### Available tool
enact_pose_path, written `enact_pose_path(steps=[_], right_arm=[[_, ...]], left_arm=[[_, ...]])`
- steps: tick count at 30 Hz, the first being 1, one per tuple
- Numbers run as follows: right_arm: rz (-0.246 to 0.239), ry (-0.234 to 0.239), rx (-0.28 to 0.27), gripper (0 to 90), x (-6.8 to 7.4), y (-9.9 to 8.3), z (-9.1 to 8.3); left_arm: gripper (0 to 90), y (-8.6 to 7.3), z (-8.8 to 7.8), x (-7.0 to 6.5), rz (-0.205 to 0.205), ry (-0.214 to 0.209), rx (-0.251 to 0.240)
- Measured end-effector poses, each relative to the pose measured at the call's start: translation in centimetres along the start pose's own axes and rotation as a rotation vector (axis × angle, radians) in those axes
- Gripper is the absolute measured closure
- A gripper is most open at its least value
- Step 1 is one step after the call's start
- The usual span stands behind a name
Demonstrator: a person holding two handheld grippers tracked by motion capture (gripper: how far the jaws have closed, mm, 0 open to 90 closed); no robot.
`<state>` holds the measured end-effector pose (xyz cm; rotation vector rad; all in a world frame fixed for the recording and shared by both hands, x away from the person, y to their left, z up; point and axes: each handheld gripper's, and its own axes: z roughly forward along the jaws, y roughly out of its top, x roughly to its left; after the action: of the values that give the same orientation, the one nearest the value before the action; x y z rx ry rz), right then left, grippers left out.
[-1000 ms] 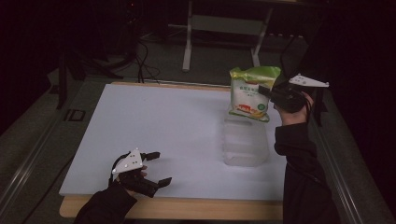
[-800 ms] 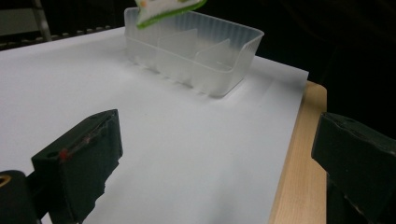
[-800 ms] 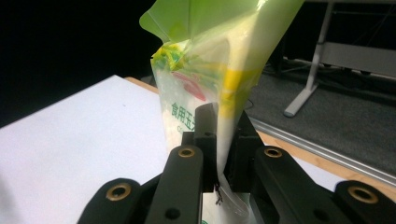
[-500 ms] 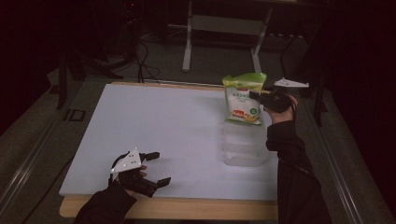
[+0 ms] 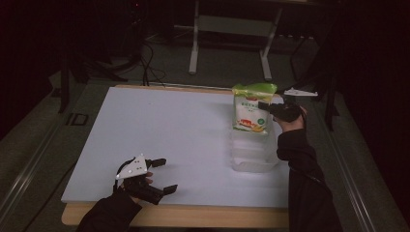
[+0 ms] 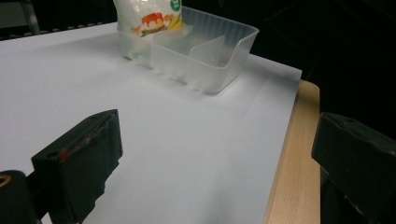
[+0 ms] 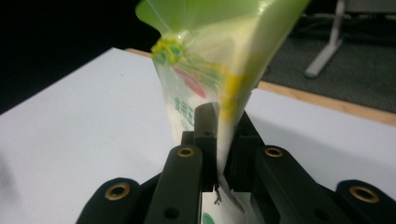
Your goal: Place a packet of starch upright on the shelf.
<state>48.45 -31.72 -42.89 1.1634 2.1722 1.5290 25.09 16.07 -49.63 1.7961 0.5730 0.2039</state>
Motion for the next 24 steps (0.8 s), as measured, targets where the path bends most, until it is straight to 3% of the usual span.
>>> enact_pose_path(steps=[8,14,17,22,24], right_arm=[[-0.014,-0.076,0.052,84.4,-0.1,-0.7,-0.5],[0.045,-0.093,0.058,78.4,-0.8,-1.5,-0.8],[0.047,-0.096,0.048,72.4,-0.6,-1.6,-1.1],[0.076,-0.118,0.028,45.0,-0.1,-1.6,-2.1],[0.081,-0.103,0.018,37.5,0.0,-1.7,-2.5]], left_arm=[[2.4,0.0,0.0,0.0,0.000,-0.004,-0.003],[2.4,0.0,-0.1,0.0,-0.004,-0.002,-0.006],[2.4,0.0,0.0,0.1,-0.004,-0.003,-0.008],[2.4,0.0,0.1,0.1,-0.005,-0.004,-0.005],[2.4,0.0,0.1,0.0,0.000,-0.005,-0.004]])
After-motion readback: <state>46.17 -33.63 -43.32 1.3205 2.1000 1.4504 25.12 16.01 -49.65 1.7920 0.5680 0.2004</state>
